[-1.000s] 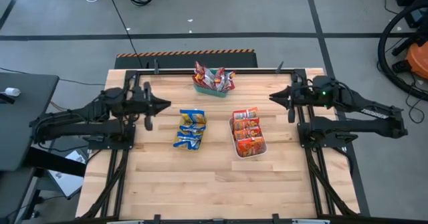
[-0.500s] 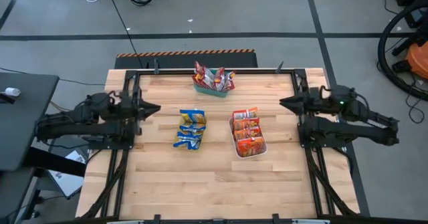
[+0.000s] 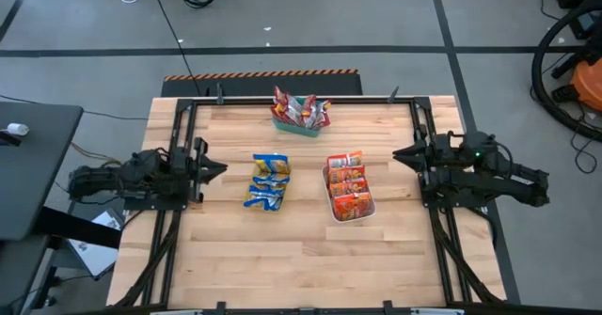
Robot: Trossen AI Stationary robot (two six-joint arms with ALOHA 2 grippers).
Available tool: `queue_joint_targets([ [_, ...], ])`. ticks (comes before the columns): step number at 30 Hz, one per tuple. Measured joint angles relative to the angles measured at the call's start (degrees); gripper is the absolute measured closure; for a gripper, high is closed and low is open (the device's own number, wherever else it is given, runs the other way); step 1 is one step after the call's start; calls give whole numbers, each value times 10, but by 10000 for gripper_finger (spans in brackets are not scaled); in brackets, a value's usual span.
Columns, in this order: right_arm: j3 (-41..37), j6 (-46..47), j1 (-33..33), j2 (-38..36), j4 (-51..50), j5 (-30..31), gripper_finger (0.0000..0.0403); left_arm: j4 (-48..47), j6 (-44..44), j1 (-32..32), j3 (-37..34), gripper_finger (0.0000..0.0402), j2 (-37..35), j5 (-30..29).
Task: Sort Maruchan noodles
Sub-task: Return to Home Position
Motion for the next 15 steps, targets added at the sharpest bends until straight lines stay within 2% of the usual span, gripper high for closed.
queue_joint_targets([
  [3,1,11,0,-2,-6,1,345,46,-14,-3,-48,370,-8,3],
  [6,-17,10,0,-2,14,11,345,47,-20,-4,-47,370,8,4],
  [13,-169,57,8,-1,215,27,345,23,-1,-3,-48,370,10,-3],
  [14,-193,65,10,-2,236,37,345,19,-4,-3,-48,370,9,-3],
  [15,-192,70,12,0,204,51,345,13,-6,-3,-48,370,9,-3],
])
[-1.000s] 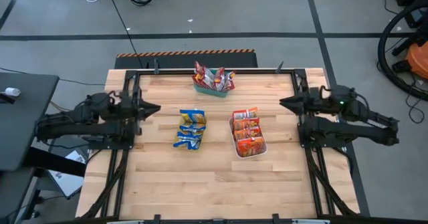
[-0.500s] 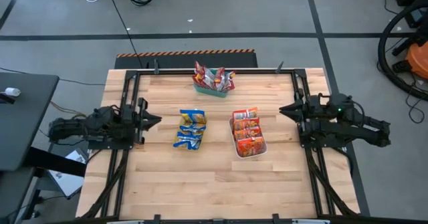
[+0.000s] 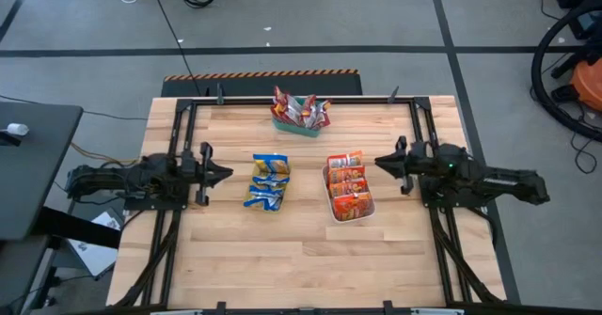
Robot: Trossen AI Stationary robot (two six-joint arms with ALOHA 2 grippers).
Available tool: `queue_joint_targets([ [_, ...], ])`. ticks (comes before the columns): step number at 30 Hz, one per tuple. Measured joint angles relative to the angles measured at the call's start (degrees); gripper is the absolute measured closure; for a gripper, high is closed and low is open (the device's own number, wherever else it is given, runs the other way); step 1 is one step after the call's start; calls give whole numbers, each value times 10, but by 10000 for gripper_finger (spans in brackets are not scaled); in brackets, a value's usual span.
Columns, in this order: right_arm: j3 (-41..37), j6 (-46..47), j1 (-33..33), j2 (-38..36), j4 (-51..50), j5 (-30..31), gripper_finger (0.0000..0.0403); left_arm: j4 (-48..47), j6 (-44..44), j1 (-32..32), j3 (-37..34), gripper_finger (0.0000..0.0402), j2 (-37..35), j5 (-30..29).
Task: Sort Maruchan noodles
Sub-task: Return to Home Position
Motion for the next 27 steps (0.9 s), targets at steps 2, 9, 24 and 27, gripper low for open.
queue_joint_targets([
  [2,-1,4,6,8,-23,23,345,-11,1,0,0,370,0,-1],
  [9,-1,-17,77,8,31,10,345,-7,3,0,0,369,0,-1],
  [24,-1,-75,126,8,4,68,345,-7,3,0,0,369,0,-1],
  [27,-1,-75,126,8,4,68,345,-7,3,0,0,369,0,-1],
])
